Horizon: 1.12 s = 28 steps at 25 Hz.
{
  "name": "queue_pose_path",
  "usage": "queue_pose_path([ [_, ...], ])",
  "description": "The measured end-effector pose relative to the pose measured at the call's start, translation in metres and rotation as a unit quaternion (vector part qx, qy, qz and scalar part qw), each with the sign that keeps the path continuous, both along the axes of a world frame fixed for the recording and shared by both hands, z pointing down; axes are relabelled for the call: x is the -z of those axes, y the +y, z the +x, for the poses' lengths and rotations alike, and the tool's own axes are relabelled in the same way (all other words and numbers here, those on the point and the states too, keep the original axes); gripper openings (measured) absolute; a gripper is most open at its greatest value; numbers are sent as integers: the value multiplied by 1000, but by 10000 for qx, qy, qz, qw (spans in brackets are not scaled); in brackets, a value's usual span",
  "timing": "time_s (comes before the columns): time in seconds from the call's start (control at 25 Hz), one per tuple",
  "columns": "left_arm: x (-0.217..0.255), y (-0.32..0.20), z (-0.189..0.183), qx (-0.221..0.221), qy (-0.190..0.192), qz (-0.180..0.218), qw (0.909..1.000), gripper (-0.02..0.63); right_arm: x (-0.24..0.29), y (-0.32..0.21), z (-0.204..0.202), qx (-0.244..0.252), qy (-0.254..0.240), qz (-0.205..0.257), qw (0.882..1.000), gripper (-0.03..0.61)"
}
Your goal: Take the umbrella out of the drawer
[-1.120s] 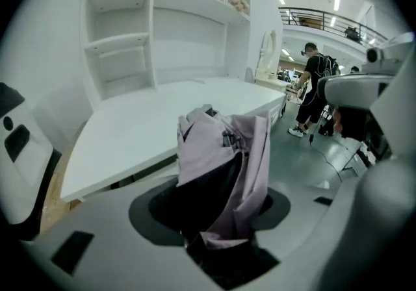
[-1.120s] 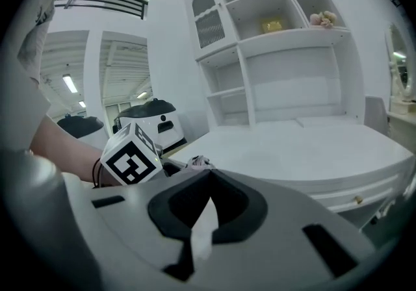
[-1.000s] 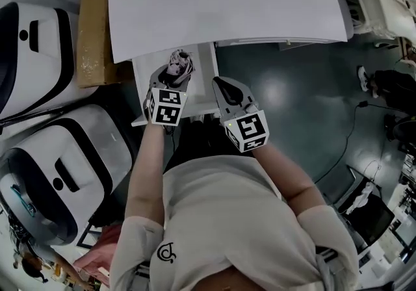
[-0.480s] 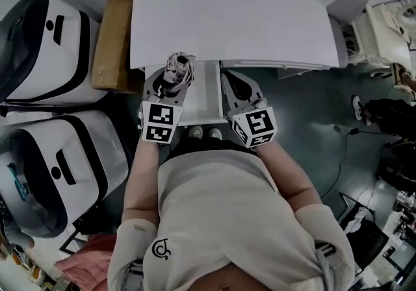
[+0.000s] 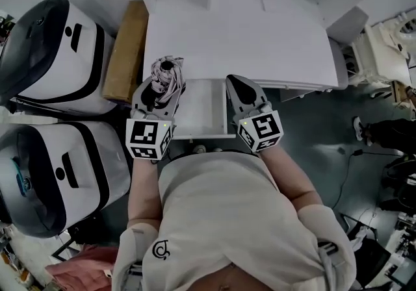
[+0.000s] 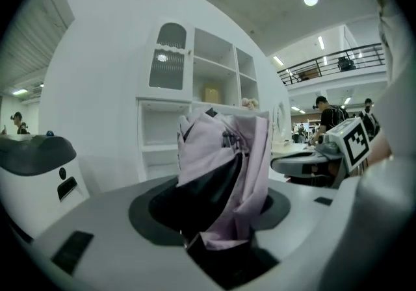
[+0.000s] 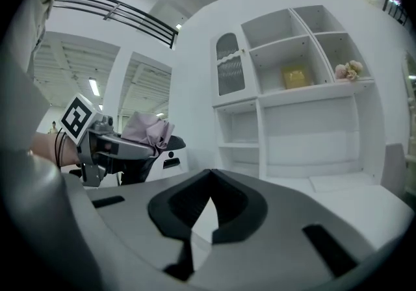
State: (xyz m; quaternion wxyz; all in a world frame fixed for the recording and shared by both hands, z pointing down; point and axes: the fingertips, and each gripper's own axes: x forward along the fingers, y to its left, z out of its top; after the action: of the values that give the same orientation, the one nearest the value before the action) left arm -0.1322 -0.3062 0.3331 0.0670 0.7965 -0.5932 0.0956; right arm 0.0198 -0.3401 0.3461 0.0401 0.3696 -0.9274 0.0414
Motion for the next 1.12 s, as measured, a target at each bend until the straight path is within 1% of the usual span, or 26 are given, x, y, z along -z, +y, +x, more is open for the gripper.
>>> queue_pose_path([
  [0.12, 15, 5, -13, 183, 150, 203, 9995, 239, 14, -6, 0, -25, -166, -1, 9999, 6],
  [0.24, 27, 6, -21, 347, 184, 355, 9986, 239, 25, -9, -2, 30, -155, 166, 9997, 6],
  [0.32, 30, 5, -26, 431, 254, 406, 9979, 239, 28, -10, -4, 57, -117, 217, 9997, 5],
  [0.44, 29, 3, -31, 512, 332, 373, 9974, 239, 28, -12, -6, 52, -98, 161, 9998, 5],
  [0.6, 28, 1, -31, 508, 272, 342, 9978, 239, 29, -10, -10, 86, -81, 156, 9998, 5],
  [0.84, 28, 0, -30, 436, 279, 331, 9981, 239, 28, -6, -13, 73, -79, 154, 9998, 5],
  [1.12, 29, -1, -18, 341, 270, 357, 9984, 239, 27, -2, -6, 54, -83, 183, 9998, 5],
])
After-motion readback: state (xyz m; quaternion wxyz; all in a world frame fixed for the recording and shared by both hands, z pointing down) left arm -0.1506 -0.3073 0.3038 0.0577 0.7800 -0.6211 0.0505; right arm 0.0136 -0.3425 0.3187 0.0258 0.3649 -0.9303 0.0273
